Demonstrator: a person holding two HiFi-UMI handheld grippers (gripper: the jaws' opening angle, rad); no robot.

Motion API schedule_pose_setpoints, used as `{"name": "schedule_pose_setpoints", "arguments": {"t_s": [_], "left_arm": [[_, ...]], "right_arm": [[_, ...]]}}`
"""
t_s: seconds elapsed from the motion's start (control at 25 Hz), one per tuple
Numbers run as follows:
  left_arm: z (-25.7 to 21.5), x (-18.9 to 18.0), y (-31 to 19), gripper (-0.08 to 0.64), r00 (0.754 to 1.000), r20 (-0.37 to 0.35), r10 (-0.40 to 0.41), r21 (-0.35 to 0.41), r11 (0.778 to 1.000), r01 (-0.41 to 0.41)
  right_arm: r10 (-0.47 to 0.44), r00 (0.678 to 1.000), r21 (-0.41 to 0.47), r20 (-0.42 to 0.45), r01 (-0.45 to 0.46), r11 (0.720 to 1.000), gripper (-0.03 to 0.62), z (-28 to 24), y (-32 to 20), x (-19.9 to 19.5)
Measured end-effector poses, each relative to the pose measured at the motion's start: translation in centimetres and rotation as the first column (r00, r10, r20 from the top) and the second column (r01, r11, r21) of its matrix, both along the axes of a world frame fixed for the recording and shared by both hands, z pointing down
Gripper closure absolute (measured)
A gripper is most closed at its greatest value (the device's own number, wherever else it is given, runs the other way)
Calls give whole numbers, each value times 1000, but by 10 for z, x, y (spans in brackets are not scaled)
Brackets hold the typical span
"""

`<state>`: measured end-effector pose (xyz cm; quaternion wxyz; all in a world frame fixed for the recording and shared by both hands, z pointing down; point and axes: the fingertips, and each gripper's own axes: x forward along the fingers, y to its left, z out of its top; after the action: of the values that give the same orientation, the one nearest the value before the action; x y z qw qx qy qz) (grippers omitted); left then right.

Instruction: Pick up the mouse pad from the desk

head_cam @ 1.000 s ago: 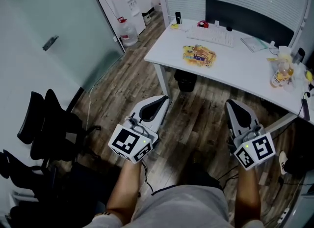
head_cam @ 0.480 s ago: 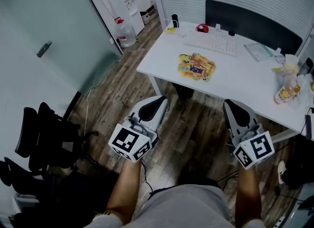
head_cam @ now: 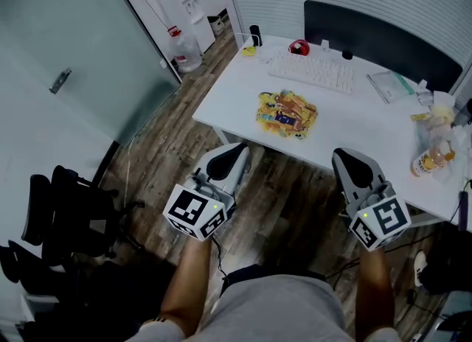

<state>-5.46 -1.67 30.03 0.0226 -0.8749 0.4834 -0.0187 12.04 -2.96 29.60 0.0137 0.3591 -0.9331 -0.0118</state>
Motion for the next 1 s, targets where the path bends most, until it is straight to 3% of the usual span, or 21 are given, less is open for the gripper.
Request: {"name": "schedule_pose_setpoints", "arguments": {"t_s": [0.56,1.0], "left_arm": [[29,6,-54,545,999,40,-4,-72,997,6],[42,-13,-115,545,999,29,24,-95,995,-21]], "right_arm": [[-10,998,-44,-66,7,999,580,24,-47,5],[21,994,-63,-111,-29,998,580,32,-95,-15]]}}
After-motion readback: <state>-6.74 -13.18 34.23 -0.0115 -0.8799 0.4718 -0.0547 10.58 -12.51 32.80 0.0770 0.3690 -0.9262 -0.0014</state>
